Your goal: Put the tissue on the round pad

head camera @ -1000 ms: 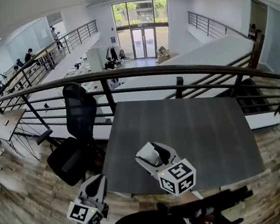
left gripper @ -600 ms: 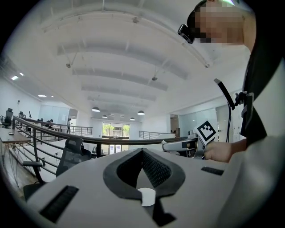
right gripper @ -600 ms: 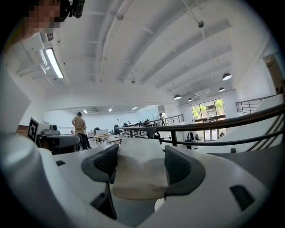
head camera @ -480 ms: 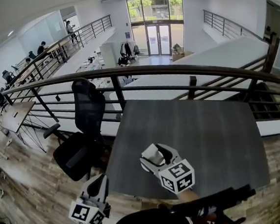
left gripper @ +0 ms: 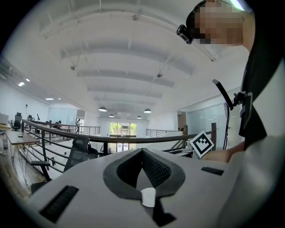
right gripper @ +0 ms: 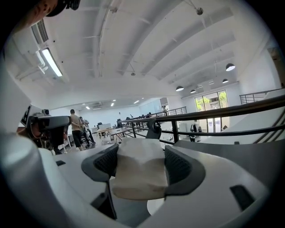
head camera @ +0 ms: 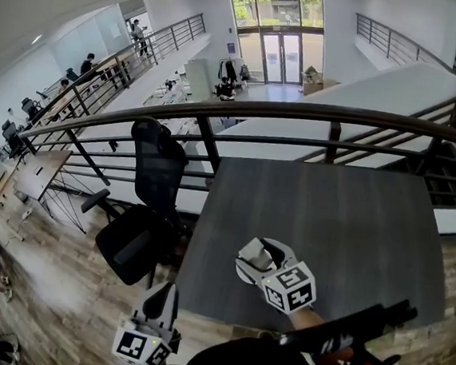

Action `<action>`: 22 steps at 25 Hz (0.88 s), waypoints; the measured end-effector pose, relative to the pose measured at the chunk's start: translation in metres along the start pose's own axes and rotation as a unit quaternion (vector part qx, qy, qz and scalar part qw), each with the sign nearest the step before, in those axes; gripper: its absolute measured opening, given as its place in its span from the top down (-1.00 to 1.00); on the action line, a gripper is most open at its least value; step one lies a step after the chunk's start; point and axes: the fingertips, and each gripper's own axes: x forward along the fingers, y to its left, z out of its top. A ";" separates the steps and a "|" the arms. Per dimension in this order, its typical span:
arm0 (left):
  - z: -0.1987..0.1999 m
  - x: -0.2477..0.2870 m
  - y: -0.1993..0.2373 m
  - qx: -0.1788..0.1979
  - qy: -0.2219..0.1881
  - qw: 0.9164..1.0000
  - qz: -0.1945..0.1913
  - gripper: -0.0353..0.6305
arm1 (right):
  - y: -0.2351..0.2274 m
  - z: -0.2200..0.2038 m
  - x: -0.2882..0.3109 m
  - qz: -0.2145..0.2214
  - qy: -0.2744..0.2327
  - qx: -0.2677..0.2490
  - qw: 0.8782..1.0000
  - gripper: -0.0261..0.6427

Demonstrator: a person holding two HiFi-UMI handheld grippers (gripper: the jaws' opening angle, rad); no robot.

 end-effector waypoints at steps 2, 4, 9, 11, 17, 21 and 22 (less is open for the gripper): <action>0.000 0.003 -0.001 0.000 0.002 1.000 0.004 0.88 | -0.007 -0.008 0.005 0.000 0.008 -0.001 1.000 -0.06; 0.001 0.006 -0.002 -0.005 0.004 1.000 0.008 0.88 | -0.012 -0.016 0.010 0.001 0.015 -0.003 1.000 -0.06; 0.006 0.009 -0.011 -0.003 0.012 1.000 0.023 0.88 | -0.032 -0.043 0.013 -0.001 0.033 0.008 0.999 -0.06; 0.008 0.007 -0.018 -0.003 0.022 0.999 0.029 0.88 | -0.039 -0.054 0.010 -0.001 0.046 0.013 0.999 -0.06; 0.011 0.009 -0.031 -0.007 0.032 0.998 0.049 0.88 | -0.062 -0.096 0.016 -0.008 0.082 0.027 0.996 -0.06; 0.008 0.009 -0.031 -0.007 0.045 0.997 0.060 0.88 | -0.074 -0.132 0.029 -0.011 0.117 0.028 0.993 -0.06; 0.006 0.008 -0.031 -0.007 0.047 0.997 0.062 0.88 | -0.076 -0.141 0.032 -0.012 0.127 0.025 0.991 -0.06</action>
